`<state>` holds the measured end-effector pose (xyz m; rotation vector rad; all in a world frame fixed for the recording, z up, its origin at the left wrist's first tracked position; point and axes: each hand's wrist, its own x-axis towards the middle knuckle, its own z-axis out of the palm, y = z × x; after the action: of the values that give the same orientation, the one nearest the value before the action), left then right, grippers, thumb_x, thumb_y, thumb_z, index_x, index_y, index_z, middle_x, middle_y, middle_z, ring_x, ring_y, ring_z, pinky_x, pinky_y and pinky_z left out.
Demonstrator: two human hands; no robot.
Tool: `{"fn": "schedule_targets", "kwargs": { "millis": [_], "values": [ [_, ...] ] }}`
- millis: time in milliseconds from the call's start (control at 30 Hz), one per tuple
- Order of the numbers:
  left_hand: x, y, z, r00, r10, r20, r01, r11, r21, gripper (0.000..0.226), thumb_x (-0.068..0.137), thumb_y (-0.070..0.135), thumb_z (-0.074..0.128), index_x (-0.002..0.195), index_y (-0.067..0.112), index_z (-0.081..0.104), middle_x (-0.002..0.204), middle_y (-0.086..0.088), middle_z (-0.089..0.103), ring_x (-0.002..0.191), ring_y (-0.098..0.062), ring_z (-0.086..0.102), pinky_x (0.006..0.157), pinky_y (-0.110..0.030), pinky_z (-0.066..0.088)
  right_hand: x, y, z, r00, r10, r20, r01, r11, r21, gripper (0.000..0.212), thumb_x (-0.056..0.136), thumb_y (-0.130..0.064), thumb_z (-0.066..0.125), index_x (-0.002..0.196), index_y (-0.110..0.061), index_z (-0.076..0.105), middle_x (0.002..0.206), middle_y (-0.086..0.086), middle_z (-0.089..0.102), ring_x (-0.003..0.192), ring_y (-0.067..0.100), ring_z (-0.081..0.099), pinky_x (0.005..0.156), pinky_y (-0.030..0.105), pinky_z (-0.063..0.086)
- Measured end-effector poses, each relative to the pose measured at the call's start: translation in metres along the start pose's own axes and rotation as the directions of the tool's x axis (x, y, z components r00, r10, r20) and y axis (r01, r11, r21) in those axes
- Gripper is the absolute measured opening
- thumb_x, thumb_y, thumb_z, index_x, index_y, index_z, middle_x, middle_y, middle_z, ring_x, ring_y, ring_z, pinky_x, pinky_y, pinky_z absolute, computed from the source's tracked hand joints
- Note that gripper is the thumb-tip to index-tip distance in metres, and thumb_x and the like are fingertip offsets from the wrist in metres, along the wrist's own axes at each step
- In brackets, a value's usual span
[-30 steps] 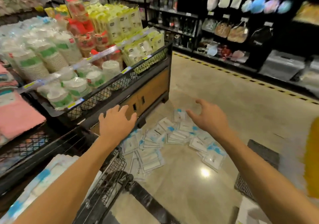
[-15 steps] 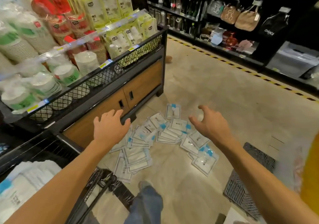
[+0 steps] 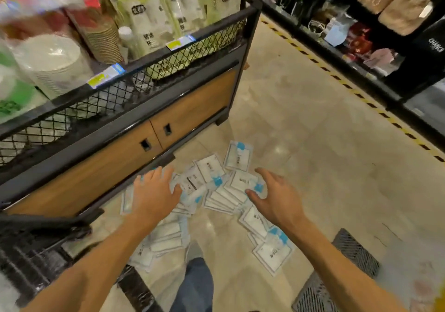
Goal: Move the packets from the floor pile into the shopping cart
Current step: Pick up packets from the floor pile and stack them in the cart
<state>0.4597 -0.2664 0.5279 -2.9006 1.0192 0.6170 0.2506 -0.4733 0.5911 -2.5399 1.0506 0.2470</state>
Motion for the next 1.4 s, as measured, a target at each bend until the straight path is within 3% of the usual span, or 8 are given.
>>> {"fn": "schedule_targets", "kwargs": {
  "millis": [133, 400, 667, 833, 1000, 1133, 1300, 1400],
  "values": [
    [0.067, -0.005, 0.052, 0.999, -0.042, 0.026, 0.042, 0.999, -0.021, 0.063, 0.093, 0.055, 0.03, 0.142, 0.023, 0.051, 0.137, -0.009, 0.059, 0.121, -0.034, 0.058, 0.104, -0.057, 0.042, 0.091, 0.008, 0.056, 0.998, -0.059, 0.036, 0.056, 0.996, 0.064, 0.063, 0.094, -0.053, 0.065, 0.149, -0.028, 0.049, 0.15, -0.002, 0.056, 0.136, 0.027, 0.051, 0.108, 0.043, 0.043],
    [0.202, -0.025, 0.251, 0.964, -0.197, 0.18, 0.201, 0.98, -0.005, 0.066, 0.103, 0.053, 0.036, 0.162, 0.031, 0.016, 0.169, 0.003, 0.017, 0.152, -0.021, 0.023, 0.122, -0.045, 0.015, 0.273, 0.061, 0.268, 0.954, -0.234, 0.188, 0.214, 0.969, 0.122, 0.06, 0.092, -0.044, 0.072, 0.145, -0.022, 0.055, 0.143, 0.006, 0.062, 0.13, 0.033, 0.056, 0.103, 0.045, 0.049],
    [0.324, -0.066, 0.475, 0.952, -0.225, 0.208, 0.244, 0.967, -0.073, 0.075, 0.096, 0.054, 0.055, 0.159, 0.028, 0.025, 0.164, 0.0, 0.029, 0.149, -0.024, 0.031, 0.12, -0.042, 0.026, 0.412, 0.121, 0.496, 0.763, -0.482, 0.43, 0.528, 0.849, 0.014, 0.066, 0.09, -0.022, 0.075, 0.151, -0.019, 0.049, 0.151, 0.007, 0.054, 0.136, 0.035, 0.052, 0.111, 0.046, 0.043],
    [0.399, -0.087, 0.559, 0.981, -0.145, 0.13, 0.161, 0.979, -0.125, 0.09, 0.087, 0.056, 0.069, 0.159, 0.02, 0.028, 0.162, -0.008, 0.035, 0.146, -0.029, 0.036, 0.119, -0.045, 0.029, 0.486, 0.13, 0.598, 0.554, -0.558, 0.618, 0.771, 0.623, -0.129, 0.093, 0.086, -0.003, 0.074, 0.162, -0.031, 0.028, 0.169, -0.002, 0.026, 0.153, 0.025, 0.028, 0.124, 0.04, 0.025],
    [0.446, -0.088, 0.591, 0.978, -0.141, 0.157, 0.158, 0.982, -0.102, 0.093, 0.085, 0.057, 0.072, 0.157, 0.019, 0.028, 0.154, -0.015, 0.04, 0.141, -0.035, 0.035, 0.11, -0.044, 0.033, 0.529, 0.121, 0.647, 0.364, -0.682, 0.634, 0.93, 0.228, -0.29, 0.092, 0.086, -0.013, 0.073, 0.162, -0.035, 0.025, 0.17, -0.003, 0.023, 0.153, 0.027, 0.026, 0.117, 0.051, 0.021],
    [0.455, -0.09, 0.603, 0.976, -0.196, 0.091, 0.202, 0.978, -0.054, 0.087, 0.077, 0.058, 0.08, 0.143, 0.015, 0.043, 0.139, -0.015, 0.05, 0.13, -0.036, 0.044, 0.103, -0.046, 0.038, 0.548, 0.109, 0.651, 0.401, -0.672, 0.623, 0.891, 0.129, -0.434, 0.114, 0.069, -0.049, 0.089, 0.162, -0.035, 0.024, 0.165, 0.0, 0.032, 0.143, 0.029, 0.035, 0.114, 0.05, 0.021],
    [0.456, -0.095, 0.593, 0.955, -0.244, 0.17, 0.264, 0.958, -0.11, 0.09, 0.067, 0.056, 0.088, 0.133, 0.012, 0.047, 0.127, -0.016, 0.056, 0.116, -0.037, 0.055, 0.087, -0.043, 0.044, 0.557, 0.104, 0.643, 0.487, -0.64, 0.595, 0.814, 0.086, -0.574, 0.095, 0.068, -0.087, 0.062, 0.145, -0.033, 0.049, 0.137, 0.0, 0.052, 0.12, 0.027, 0.04, 0.107, 0.048, 0.027],
    [0.448, -0.11, 0.582, 0.937, -0.301, 0.178, 0.327, 0.935, -0.139, 0.089, 0.063, 0.057, 0.09, 0.13, 0.013, 0.051, 0.12, -0.014, 0.062, 0.109, -0.034, 0.06, 0.081, -0.042, 0.046, 0.56, 0.113, 0.635, 0.529, -0.617, 0.583, 0.812, 0.168, -0.559, 0.085, 0.069, -0.093, 0.048, 0.126, -0.033, 0.068, 0.117, -0.006, 0.056, 0.112, 0.023, 0.038, 0.102, 0.045, 0.027]
  ]
}}
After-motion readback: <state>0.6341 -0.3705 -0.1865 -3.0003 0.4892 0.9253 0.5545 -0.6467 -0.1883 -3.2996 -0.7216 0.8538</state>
